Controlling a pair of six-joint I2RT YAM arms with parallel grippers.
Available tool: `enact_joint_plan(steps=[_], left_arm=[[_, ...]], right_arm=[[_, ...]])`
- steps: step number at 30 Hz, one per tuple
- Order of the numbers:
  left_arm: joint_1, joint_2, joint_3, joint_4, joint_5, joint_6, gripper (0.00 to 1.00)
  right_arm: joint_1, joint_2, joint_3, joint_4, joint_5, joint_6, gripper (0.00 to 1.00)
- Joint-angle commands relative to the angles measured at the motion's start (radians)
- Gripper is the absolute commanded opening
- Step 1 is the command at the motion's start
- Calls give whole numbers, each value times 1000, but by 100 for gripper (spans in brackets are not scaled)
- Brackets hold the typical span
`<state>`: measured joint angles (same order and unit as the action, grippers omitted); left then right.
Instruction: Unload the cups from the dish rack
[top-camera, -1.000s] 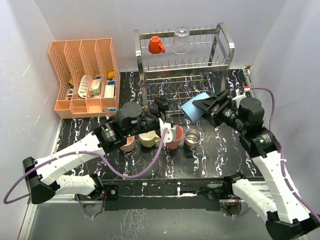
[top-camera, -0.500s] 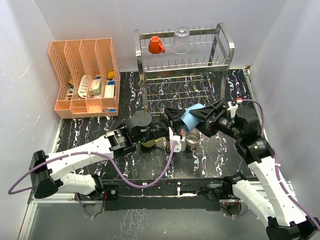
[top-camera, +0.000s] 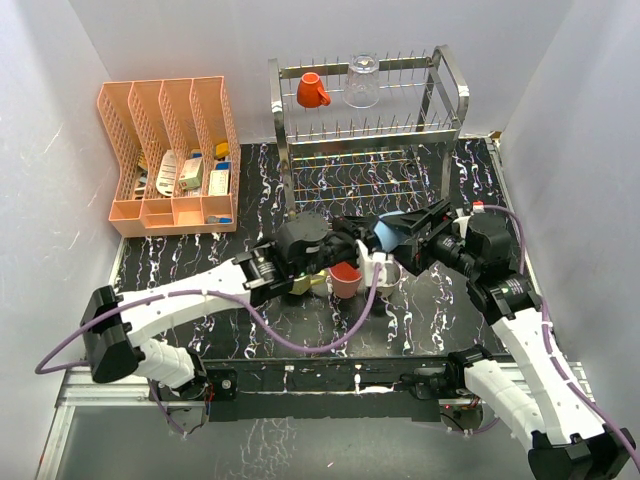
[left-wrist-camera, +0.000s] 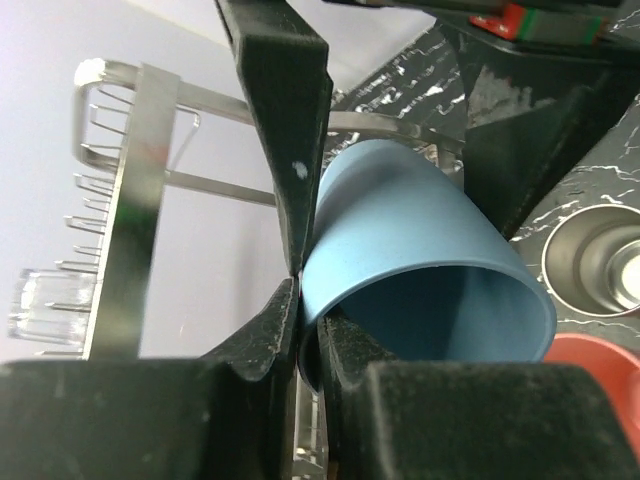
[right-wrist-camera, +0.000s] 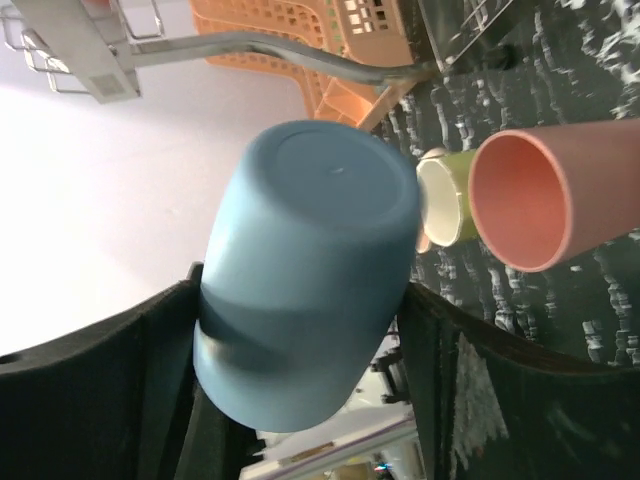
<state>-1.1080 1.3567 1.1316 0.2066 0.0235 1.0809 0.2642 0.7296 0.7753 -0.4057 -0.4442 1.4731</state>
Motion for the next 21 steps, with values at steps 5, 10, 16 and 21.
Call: enact_joint_plan(steps=[5,10,16,21], left_arm=[[73,195,367,-304,-26,-296,0],[115,299,516,-506,1,-374,0],[125,325,541,-555,-11,-387,0],[135,386,593,-689,2,-380,0]], right_arm=[[-10,48,173,-267,344,-448,95],[-16,42,176,-356,560,-537,98],[-18,35,170,-417,672,-560,98],[-20,37,173,-424,734,-565,98]])
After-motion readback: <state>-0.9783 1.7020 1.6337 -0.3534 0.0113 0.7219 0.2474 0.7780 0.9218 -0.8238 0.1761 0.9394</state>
